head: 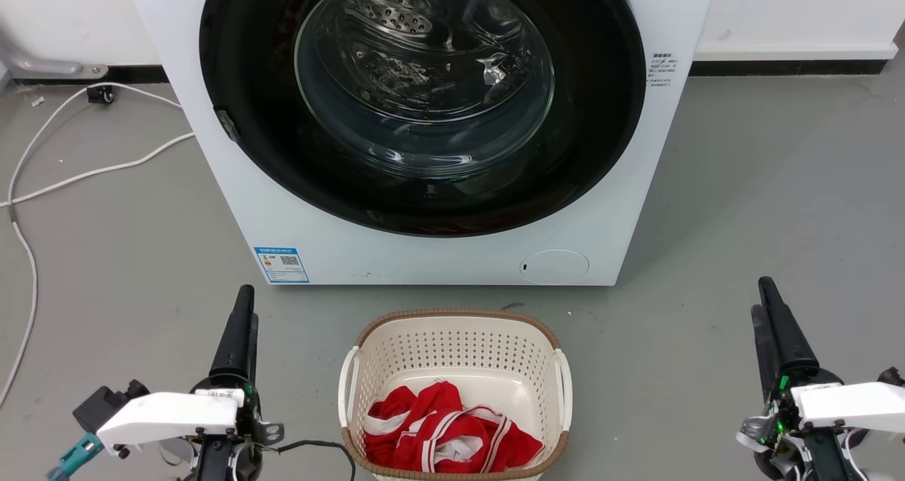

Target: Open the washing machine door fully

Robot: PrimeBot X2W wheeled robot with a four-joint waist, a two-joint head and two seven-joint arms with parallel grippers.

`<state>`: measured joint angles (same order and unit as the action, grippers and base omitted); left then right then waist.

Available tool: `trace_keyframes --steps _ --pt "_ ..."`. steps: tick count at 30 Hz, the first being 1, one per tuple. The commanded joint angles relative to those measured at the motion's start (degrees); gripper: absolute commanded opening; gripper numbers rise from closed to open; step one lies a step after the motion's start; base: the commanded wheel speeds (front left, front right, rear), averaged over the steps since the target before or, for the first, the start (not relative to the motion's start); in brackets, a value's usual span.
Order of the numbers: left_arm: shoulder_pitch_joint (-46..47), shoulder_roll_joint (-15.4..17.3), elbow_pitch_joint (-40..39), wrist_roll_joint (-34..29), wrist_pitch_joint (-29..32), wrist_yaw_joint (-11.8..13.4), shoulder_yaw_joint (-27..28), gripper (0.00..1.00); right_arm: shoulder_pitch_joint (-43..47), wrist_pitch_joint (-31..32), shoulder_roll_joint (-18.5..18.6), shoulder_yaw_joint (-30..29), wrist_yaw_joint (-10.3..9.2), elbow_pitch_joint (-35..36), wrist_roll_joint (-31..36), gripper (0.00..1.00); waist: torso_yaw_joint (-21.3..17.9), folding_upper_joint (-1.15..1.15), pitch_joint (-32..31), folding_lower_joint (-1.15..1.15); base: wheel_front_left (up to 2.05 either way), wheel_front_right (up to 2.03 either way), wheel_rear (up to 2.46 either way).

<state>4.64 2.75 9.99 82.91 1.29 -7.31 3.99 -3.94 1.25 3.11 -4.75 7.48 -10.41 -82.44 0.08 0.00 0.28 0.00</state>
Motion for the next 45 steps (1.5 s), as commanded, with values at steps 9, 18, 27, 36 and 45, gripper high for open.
trace_keyframes --steps 9,18,27,36,45 --pt "1.3 0.2 -4.5 -10.2 -2.4 -0.1 0.3 1.00 0.0 -2.5 0.0 1.0 0.01 5.5 16.1 1.00 -0.1 0.00 0.1 0.00 0.00 0.00 0.00" --pt "1.3 0.7 -7.1 -20.4 -4.3 -0.1 -0.4 1.00 0.7 -4.4 0.0 1.7 0.01 8.3 29.3 1.00 0.0 0.00 0.1 0.00 0.00 0.00 0.00" --pt "0.5 1.4 -8.5 -31.3 -6.1 -0.2 -1.1 1.00 1.7 -6.1 0.0 2.5 0.01 9.4 40.7 1.00 0.1 0.00 -0.1 0.00 0.00 0.00 0.00" --pt "-0.3 1.9 -8.8 -41.2 -7.7 -0.2 -1.9 1.00 2.6 -7.4 -0.1 2.9 0.01 9.3 51.6 1.00 0.2 0.00 -0.3 0.00 0.00 0.00 0.00" --pt "-0.6 2.1 -8.9 -49.9 -9.2 -0.2 -2.1 1.00 3.3 -7.1 -0.1 3.5 0.01 9.5 60.0 1.00 0.4 0.00 -0.3 0.00 0.00 0.00 0.00"
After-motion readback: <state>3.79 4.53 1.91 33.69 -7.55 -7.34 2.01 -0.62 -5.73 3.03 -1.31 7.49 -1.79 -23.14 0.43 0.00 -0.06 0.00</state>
